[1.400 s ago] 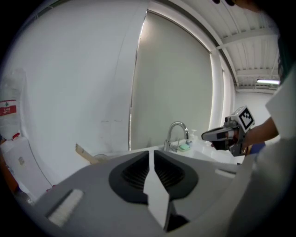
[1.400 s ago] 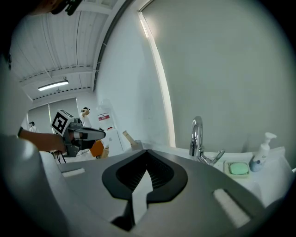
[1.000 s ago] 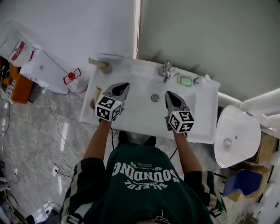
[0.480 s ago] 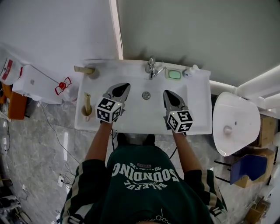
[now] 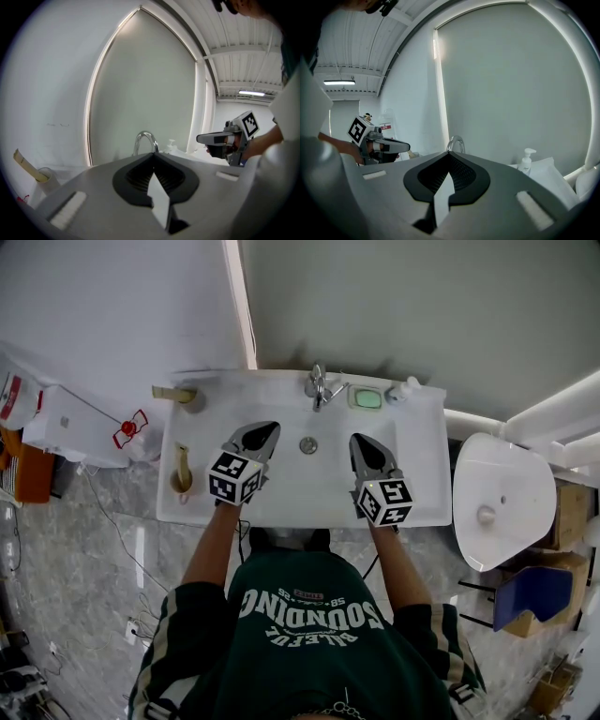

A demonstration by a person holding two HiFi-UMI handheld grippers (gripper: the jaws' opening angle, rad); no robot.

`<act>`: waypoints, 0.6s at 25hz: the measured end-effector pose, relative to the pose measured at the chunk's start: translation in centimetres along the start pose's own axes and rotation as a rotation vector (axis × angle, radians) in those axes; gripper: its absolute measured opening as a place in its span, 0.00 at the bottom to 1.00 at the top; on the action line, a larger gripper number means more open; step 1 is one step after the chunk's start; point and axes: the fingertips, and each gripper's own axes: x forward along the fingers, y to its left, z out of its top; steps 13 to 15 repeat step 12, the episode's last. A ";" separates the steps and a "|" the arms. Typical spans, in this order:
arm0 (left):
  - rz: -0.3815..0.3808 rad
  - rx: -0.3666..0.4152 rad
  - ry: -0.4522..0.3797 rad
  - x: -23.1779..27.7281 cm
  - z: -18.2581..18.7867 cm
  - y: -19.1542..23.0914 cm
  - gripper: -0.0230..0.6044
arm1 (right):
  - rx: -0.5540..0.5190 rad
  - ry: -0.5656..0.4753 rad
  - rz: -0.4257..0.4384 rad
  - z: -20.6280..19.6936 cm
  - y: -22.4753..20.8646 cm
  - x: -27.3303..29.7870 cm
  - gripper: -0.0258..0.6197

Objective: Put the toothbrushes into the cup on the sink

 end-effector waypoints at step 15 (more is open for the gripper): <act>0.001 0.004 0.007 -0.1 0.0 0.1 0.12 | -0.006 0.009 0.002 0.0 0.1 0.2 0.05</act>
